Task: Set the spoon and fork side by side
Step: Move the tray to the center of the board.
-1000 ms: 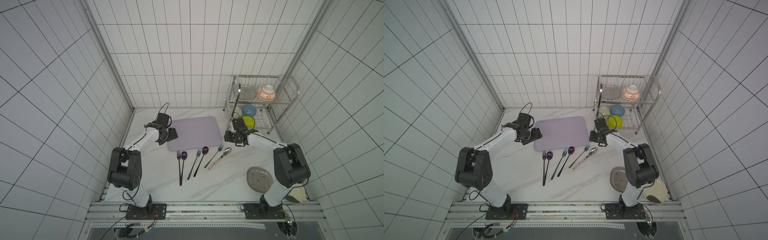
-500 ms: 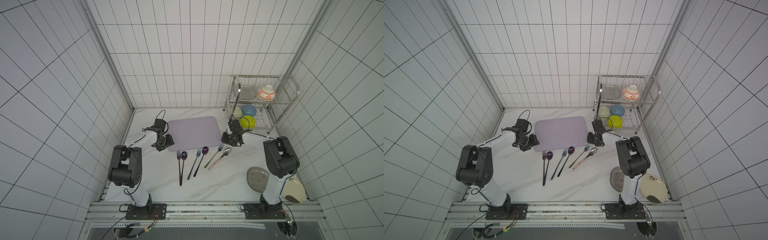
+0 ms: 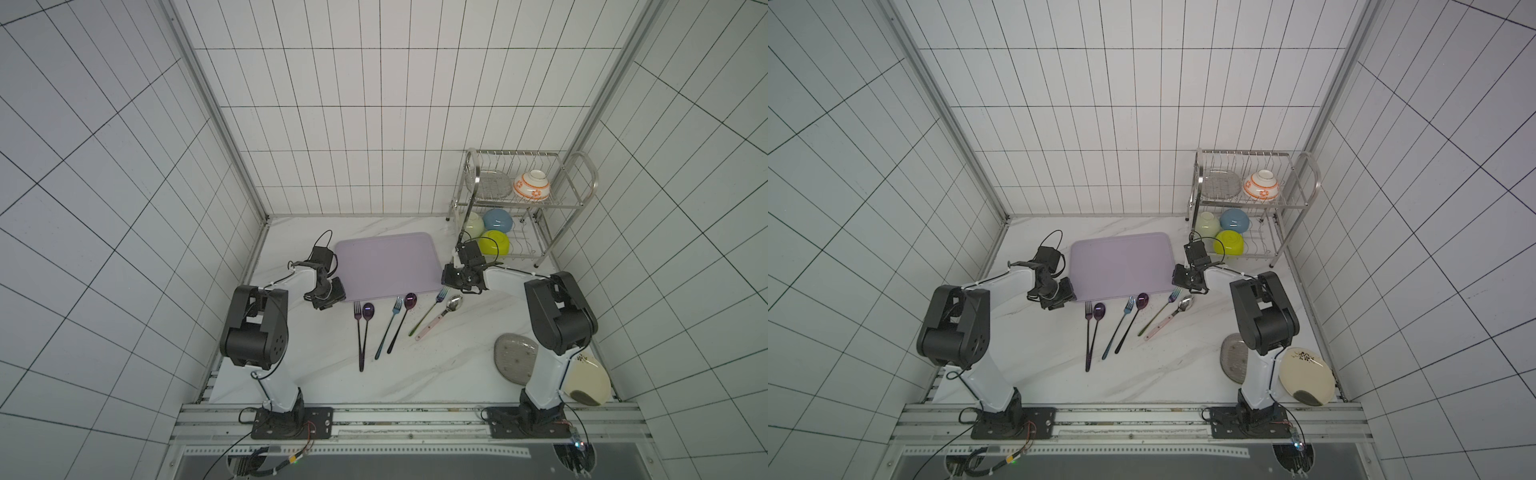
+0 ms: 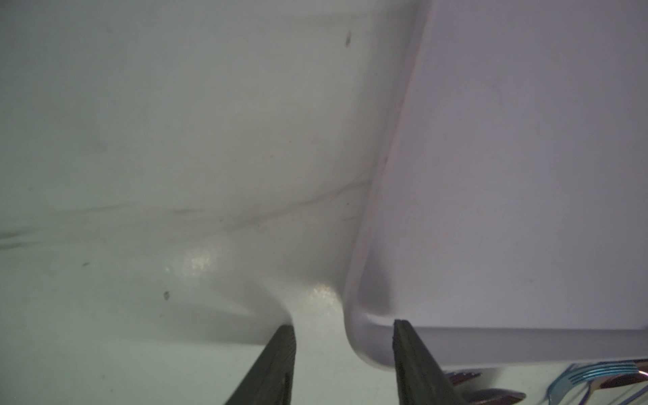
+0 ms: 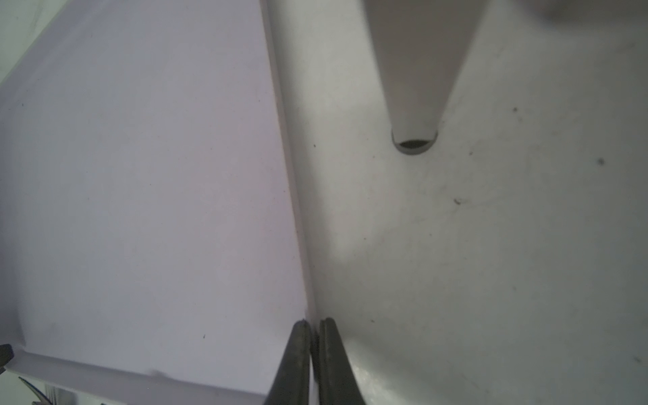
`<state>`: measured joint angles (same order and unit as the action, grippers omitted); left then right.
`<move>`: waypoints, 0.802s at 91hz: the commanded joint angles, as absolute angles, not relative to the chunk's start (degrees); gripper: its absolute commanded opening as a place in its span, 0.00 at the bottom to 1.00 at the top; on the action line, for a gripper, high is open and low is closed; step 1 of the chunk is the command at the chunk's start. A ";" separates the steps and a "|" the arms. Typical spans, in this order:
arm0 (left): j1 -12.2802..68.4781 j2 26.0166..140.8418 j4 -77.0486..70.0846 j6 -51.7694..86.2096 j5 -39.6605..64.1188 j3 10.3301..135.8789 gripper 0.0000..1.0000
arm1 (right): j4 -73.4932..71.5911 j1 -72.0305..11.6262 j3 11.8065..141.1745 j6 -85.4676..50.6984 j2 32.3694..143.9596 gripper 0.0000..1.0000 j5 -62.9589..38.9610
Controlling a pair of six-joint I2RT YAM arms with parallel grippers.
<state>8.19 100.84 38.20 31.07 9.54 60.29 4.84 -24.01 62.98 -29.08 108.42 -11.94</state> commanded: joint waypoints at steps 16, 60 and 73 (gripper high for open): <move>8.10 99.25 36.06 30.59 9.48 55.17 0.30 | 8.43 -24.49 55.62 -29.31 104.93 0.03 -10.98; 10.23 92.55 38.33 34.64 11.87 47.31 0.13 | 12.56 -25.43 48.41 -27.39 94.70 0.02 -9.93; 11.40 90.31 38.67 36.59 11.95 44.19 0.13 | 12.93 -25.74 45.64 -27.81 92.04 0.02 -9.70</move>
